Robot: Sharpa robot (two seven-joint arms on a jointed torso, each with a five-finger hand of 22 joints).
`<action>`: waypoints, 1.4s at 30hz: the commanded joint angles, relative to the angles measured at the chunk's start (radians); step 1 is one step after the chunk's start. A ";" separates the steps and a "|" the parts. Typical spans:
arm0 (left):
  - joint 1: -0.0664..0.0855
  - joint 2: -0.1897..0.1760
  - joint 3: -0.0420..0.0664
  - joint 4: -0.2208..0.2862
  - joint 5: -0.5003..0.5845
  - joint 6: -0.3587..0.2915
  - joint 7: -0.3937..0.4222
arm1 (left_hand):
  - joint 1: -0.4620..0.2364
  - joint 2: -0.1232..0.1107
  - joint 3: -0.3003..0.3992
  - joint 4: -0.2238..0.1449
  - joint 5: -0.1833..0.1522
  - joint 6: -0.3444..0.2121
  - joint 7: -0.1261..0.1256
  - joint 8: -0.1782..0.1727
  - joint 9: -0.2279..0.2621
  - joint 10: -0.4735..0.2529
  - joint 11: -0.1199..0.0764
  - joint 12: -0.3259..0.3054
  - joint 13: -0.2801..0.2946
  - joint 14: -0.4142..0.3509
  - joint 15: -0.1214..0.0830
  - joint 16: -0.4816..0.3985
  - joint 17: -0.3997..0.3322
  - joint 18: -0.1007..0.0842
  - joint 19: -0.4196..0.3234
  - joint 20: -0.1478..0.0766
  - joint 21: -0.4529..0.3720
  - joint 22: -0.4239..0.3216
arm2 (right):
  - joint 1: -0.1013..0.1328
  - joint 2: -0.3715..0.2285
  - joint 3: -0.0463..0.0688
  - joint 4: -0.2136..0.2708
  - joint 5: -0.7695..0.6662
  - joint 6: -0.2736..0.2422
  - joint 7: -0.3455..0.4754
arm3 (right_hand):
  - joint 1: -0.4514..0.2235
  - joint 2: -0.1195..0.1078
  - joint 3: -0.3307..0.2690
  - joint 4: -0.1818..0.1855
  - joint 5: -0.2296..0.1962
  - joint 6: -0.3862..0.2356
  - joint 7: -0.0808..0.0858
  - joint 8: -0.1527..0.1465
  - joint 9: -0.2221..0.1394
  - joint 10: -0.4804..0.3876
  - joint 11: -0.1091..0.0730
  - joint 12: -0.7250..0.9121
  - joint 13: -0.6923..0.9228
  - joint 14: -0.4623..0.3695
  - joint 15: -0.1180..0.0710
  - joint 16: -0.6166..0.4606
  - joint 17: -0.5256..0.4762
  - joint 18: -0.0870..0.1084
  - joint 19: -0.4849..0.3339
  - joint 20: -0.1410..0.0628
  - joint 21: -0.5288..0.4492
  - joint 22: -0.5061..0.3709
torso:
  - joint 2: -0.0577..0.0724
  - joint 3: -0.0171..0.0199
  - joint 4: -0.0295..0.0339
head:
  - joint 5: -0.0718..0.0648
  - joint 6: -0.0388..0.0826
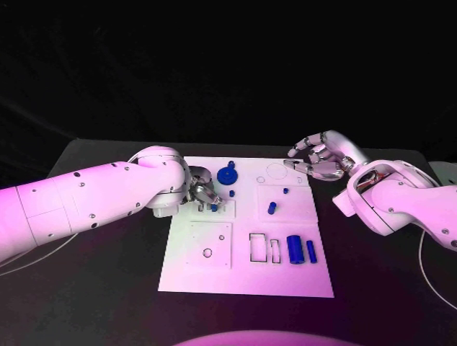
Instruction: Assemble the parts on the task board
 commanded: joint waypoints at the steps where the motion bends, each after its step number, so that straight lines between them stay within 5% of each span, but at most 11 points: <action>1: -0.005 0.001 -0.004 0.000 0.015 0.032 0.002 | 0.007 0.008 -0.004 -0.005 0.001 0.007 -0.003 -0.005 0.000 0.004 -0.003 0.006 0.000 0.100 -0.006 0.006 0.248 -0.020 0.033 -0.007 -0.004 0.018 | -0.001 0.001 0.000 0.000 -0.008 0.004 0.001 | -0.011 0.000 0.002 0.001 -0.006 -0.007 -0.001 0.005 0.002 0.000 -0.002 -0.001 0.104 0.092 -0.008 -0.006 0.213 -0.014 0.105 -0.007 0.004 0.263 | 0.000 -0.0002 -0.0003 | 0.000 -0.001; 13: -0.005 -0.002 -0.004 0.004 0.015 0.040 0.002 | 0.065 0.015 0.046 -0.050 0.022 0.000 -0.008 -0.009 0.003 0.004 -0.008 0.007 -0.001 0.100 -0.010 0.006 0.249 -0.020 0.033 -0.011 -0.004 0.019 | -0.001 0.001 0.000 -0.001 -0.009 0.005 0.001 | -0.012 0.001 0.002 0.000 -0.005 -0.007 -0.001 0.005 0.002 0.000 -0.003 -0.001 0.105 0.092 -0.008 -0.006 0.213 -0.014 0.105 -0.007 0.004 0.263 | 0.000 -0.0005 0.0009 | 0.000 -0.003; 15: -0.005 -0.002 -0.004 0.004 0.015 0.042 0.002 | 0.056 -0.001 0.087 -0.064 0.103 0.000 -0.008 -0.008 0.006 0.004 -0.009 0.007 -0.002 0.100 -0.011 0.006 0.249 -0.020 0.034 -0.012 -0.004 0.020 | -0.001 0.001 0.000 -0.001 -0.010 0.005 0.001 | -0.013 0.002 0.003 0.000 -0.005 -0.006 -0.002 0.006 0.002 0.001 -0.003 0.000 0.105 0.092 -0.008 -0.006 0.213 -0.014 0.105 -0.007 0.004 0.263 | -0.001 -0.0003 0.0007 | 0.000 -0.003; 17: -0.005 -0.002 -0.004 0.005 0.015 0.043 0.002 | 0.045 -0.007 0.102 -0.068 0.129 0.001 -0.008 -0.007 0.007 0.006 -0.009 0.008 -0.001 0.100 -0.011 0.006 0.249 -0.020 0.034 -0.012 -0.004 0.021 | -0.001 0.002 0.000 -0.001 -0.010 0.005 0.001 | -0.013 0.002 0.003 0.000 -0.005 -0.006 -0.002 0.006 0.002 0.001 -0.003 0.000 0.105 0.092 -0.008 -0.006 0.213 -0.014 0.105 -0.007 0.004 0.263 | -0.001 -0.0003 0.0004 | 0.001 -0.003; 28: -0.005 -0.003 -0.004 0.007 0.027 0.037 0.003 | 0.049 -0.010 0.132 -0.101 0.153 0.001 -0.012 -0.001 0.014 0.007 -0.012 0.009 -0.002 0.100 -0.013 0.006 0.248 -0.020 0.035 -0.014 -0.005 0.022 | -0.001 0.002 0.000 -0.002 -0.011 0.005 0.001 | -0.013 0.002 0.003 0.000 -0.005 -0.006 -0.002 0.006 0.002 0.001 -0.003 0.000 0.105 0.092 -0.008 -0.006 0.213 -0.014 0.105 -0.007 0.004 0.263 | 0.000 -0.0001 0.0000 | 0.001 -0.001; 38: -0.005 -0.011 -0.002 0.009 0.083 0.025 0.005 | 0.122 0.035 0.187 -0.191 0.162 -0.013 -0.006 0.007 0.028 0.006 -0.010 0.003 -0.012 0.098 -0.012 0.003 0.244 -0.020 0.034 -0.013 -0.007 0.021 | -0.001 0.002 0.000 -0.002 -0.011 0.006 0.001 | -0.013 0.002 0.003 0.000 -0.005 -0.006 -0.002 0.006 0.002 0.001 -0.003 0.000 0.105 0.092 -0.008 -0.006 0.213 -0.014 0.105 -0.007 0.004 0.263 | 0.000 0.0000 -0.0003 | 0.001 -0.001; 42: -0.005 -0.014 -0.001 0.010 0.081 0.035 0.005 | 0.132 0.035 0.186 -0.199 0.159 -0.015 -0.005 0.007 0.029 0.004 -0.008 0.000 -0.016 0.099 -0.011 0.004 0.245 -0.020 0.034 -0.012 -0.007 0.021 | -0.001 0.002 0.000 -0.002 -0.011 0.006 0.001 | -0.014 0.003 0.004 -0.001 -0.003 -0.006 -0.002 0.008 0.003 0.001 -0.004 0.001 0.106 0.091 -0.009 -0.006 0.213 -0.014 0.105 -0.008 0.004 0.263 | 0.000 0.0002 -0.0001 | 0.001 -0.002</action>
